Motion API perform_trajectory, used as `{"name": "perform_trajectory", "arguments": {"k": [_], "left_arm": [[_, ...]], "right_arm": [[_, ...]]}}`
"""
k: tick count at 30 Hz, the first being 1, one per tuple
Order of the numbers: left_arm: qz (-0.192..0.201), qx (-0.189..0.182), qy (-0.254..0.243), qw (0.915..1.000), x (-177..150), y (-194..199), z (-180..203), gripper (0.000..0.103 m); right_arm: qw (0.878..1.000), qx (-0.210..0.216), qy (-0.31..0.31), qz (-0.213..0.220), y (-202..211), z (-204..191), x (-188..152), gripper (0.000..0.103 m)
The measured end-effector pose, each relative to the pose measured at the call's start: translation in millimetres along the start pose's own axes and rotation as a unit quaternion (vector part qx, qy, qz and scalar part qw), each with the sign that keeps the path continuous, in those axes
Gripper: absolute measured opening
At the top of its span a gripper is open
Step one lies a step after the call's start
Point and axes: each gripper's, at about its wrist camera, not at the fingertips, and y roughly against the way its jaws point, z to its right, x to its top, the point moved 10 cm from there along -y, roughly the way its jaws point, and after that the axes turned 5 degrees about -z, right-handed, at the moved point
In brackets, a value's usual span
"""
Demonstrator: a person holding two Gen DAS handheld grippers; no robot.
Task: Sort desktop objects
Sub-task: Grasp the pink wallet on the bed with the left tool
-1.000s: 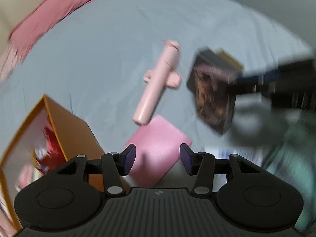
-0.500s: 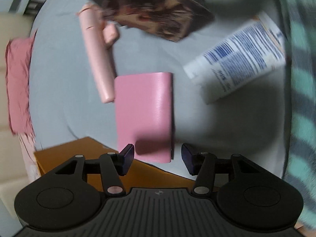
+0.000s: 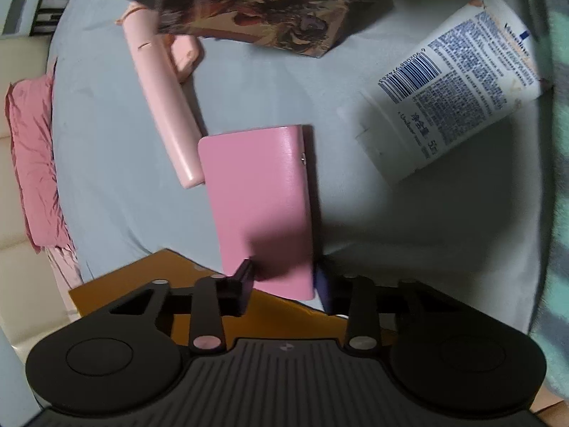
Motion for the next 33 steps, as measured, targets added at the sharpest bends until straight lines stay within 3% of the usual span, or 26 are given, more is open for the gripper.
{"name": "perform_trajectory", "arguments": {"k": [4,8,13,17,22,26,30,33], "left_arm": [[0.033,-0.02,0.059,0.9975,-13.3,13.3,-17.3,0.026],[0.085,-0.057,0.129,0.9864,-19.5,40.2,-33.5,0.02],[0.131,-0.114,0.205,0.9634,-28.2,74.4,-46.1,0.019],[0.157,-0.187,0.255,0.9356,-33.4,102.5,-53.9,0.018],[0.165,-0.235,0.29,0.913,-30.7,110.4,-76.6,0.017],[0.174,-0.247,0.323,0.8971,-22.5,106.5,-84.6,0.017],[0.19,-0.238,0.347,0.8872,-12.3,97.2,-90.8,0.017],[0.186,-0.218,0.356,0.8892,-10.2,90.4,-91.1,0.02]], "right_arm": [[1.0,-0.003,0.004,0.01,3.3,-1.7,1.7,0.031],[1.0,0.004,0.003,0.02,7.5,-1.9,2.7,0.031],[0.999,0.004,0.025,0.026,12.1,-9.0,1.9,0.031],[0.999,-0.018,0.043,0.011,7.5,-11.9,-0.9,0.032],[0.997,-0.03,0.068,-0.014,0.7,-17.4,-7.8,0.032],[0.995,-0.007,0.094,-0.02,1.9,-28.5,-12.6,0.036],[0.992,0.003,0.12,-0.042,-2.6,-36.9,-20.4,0.036],[0.99,0.003,0.133,-0.055,-6.9,-40.9,-25.3,0.037]]}}
